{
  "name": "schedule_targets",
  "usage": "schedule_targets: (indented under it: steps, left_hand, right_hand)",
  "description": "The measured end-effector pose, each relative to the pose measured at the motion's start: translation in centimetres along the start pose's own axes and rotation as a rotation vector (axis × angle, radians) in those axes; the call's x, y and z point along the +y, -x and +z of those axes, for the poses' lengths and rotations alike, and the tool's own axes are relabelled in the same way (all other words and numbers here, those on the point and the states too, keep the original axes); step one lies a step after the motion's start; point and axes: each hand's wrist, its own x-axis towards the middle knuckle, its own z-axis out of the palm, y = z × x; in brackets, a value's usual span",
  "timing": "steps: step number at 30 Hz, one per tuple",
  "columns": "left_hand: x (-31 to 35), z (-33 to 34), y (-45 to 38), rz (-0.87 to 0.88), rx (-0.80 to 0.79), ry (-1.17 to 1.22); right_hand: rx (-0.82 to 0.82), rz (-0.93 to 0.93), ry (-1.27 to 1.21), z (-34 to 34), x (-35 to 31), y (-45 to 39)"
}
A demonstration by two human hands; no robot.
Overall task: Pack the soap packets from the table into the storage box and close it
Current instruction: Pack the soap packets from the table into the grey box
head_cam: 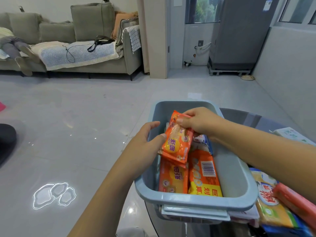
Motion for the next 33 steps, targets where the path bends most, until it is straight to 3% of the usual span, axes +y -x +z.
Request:
schedule_targets:
  steps: [4,8,12,14,17,21,27,33]
  left_hand:
    - [0.0,0.0,0.1,-0.009,-0.002,0.0]
    - [0.1,0.0,0.1,-0.01,-0.011,0.009]
    - [0.3,0.0,0.1,-0.007,0.0,-0.003]
    - [0.4,0.0,0.3,-0.003,0.003,-0.008]
    - [0.5,0.0,0.3,0.004,0.012,-0.017]
    - [0.7,0.2,0.3,0.002,0.009,-0.005]
    - [0.6,0.1,0.3,0.008,0.003,-0.01]
    - [0.6,0.1,0.3,0.006,0.001,-0.014]
  right_hand:
    - [0.136,-0.116,0.305,-0.4,-0.7,-2.4]
    - [0.079,-0.196,0.596,0.5,0.0,-2.5]
    - [0.09,-0.328,0.534,0.7,-0.1,-0.1]
    - [-0.05,-0.361,0.526,0.7,-0.1,1.7]
    - [-0.262,-0.323,0.652,1.6,0.4,3.6]
    - [-0.362,-0.284,0.749,2.3,0.8,3.8]
    - [-0.478,-0.202,0.712,2.6,1.1,3.4]
    - [-0.493,-0.199,0.595,2.0,0.9,3.9]
